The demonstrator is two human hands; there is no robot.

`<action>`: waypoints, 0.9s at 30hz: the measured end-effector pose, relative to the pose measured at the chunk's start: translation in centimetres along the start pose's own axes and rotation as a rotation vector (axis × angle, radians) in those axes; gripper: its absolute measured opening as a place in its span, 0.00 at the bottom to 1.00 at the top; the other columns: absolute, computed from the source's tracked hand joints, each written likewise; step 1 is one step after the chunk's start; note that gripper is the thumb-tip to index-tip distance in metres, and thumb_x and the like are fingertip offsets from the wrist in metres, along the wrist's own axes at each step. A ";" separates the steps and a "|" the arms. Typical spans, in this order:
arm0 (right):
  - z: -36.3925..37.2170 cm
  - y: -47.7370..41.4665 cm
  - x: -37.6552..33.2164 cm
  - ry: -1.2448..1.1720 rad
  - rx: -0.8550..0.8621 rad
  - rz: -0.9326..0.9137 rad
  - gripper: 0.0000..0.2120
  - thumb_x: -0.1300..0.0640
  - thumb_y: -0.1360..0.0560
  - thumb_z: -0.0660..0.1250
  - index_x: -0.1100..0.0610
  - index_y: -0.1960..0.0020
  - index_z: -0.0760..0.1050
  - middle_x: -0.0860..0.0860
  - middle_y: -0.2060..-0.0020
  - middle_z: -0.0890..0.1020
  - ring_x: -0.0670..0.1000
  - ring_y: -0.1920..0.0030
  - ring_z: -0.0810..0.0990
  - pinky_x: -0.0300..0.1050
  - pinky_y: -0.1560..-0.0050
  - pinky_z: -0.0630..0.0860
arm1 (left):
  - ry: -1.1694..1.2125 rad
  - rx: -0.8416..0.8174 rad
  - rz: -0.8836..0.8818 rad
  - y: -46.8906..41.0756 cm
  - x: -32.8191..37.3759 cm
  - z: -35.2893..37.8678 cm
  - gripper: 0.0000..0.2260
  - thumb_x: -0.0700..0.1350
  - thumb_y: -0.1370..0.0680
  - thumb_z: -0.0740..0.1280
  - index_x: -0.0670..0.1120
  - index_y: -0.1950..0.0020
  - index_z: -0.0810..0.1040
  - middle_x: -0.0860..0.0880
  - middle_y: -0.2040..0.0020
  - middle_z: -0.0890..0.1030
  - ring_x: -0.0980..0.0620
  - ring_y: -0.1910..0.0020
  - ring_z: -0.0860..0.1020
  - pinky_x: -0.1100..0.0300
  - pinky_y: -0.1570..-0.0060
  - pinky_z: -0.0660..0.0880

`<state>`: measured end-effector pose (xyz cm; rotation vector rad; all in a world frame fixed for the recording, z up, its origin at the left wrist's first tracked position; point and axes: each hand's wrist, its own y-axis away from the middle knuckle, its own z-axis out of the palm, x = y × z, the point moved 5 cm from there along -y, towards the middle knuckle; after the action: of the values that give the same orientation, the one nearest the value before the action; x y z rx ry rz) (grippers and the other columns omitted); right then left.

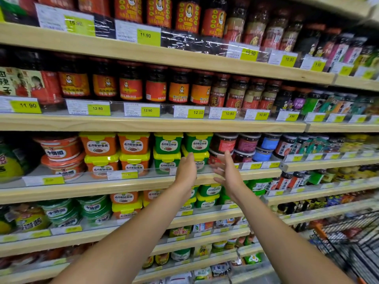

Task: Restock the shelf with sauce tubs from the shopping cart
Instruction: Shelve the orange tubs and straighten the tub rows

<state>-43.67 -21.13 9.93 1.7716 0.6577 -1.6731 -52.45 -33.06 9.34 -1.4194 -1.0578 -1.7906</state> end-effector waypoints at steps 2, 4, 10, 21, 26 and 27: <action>-1.5 -0.6 0.0 -0.036 0.067 -0.016 0.30 0.36 0.17 0.49 0.54 0.27 0.69 0.54 0.34 0.77 0.51 0.40 0.78 0.57 0.32 0.71 | -0.019 -0.007 0.064 0.4 -0.2 0.8 0.17 0.55 0.14 0.53 0.50 0.36 0.75 0.47 0.36 0.77 0.47 0.37 0.76 0.42 0.32 0.72; -2.9 -1.4 -0.1 -0.073 0.112 -0.013 0.28 0.37 0.16 0.49 0.54 0.27 0.70 0.54 0.33 0.75 0.53 0.37 0.76 0.58 0.31 0.70 | -0.059 -0.029 0.124 0.7 0.1 1.9 0.12 0.52 0.15 0.55 0.52 0.40 0.76 0.49 0.38 0.78 0.49 0.37 0.75 0.44 0.31 0.72; -6.0 -3.9 -0.8 -0.024 0.060 -0.078 0.18 0.40 0.15 0.50 0.47 0.37 0.73 0.44 0.43 0.78 0.52 0.45 0.81 0.55 0.41 0.76 | -0.291 -0.087 0.208 -0.6 0.8 7.0 0.27 0.48 0.23 0.59 0.56 0.22 0.64 0.49 0.31 0.77 0.54 0.48 0.84 0.53 0.51 0.82; -7.5 -10.3 1.5 0.314 -0.086 -0.321 0.35 0.21 0.28 0.52 0.41 0.30 0.71 0.50 0.34 0.76 0.54 0.34 0.76 0.61 0.33 0.74 | -0.359 0.142 0.233 -4.8 1.4 12.0 0.26 0.53 0.30 0.66 0.56 0.31 0.69 0.48 0.38 0.81 0.44 0.43 0.82 0.45 0.41 0.79; -7.6 -11.3 1.8 0.293 -0.107 -0.381 0.38 0.21 0.28 0.53 0.42 0.26 0.68 0.53 0.33 0.75 0.60 0.34 0.76 0.66 0.34 0.73 | -0.354 0.157 0.257 -7.0 0.3 11.9 0.28 0.52 0.28 0.68 0.58 0.28 0.70 0.51 0.39 0.82 0.51 0.45 0.82 0.49 0.41 0.80; -7.6 -11.5 2.0 0.287 -0.124 -0.375 0.37 0.21 0.29 0.54 0.39 0.26 0.67 0.52 0.33 0.75 0.63 0.35 0.76 0.69 0.36 0.74 | -0.352 0.158 0.279 -5.4 0.8 12.1 0.28 0.54 0.30 0.68 0.59 0.29 0.70 0.52 0.40 0.82 0.51 0.45 0.82 0.49 0.42 0.80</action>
<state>-46.50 -7.76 7.01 1.9003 1.2609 -1.5762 -51.40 -19.83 10.24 -1.7256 -1.0830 -1.2615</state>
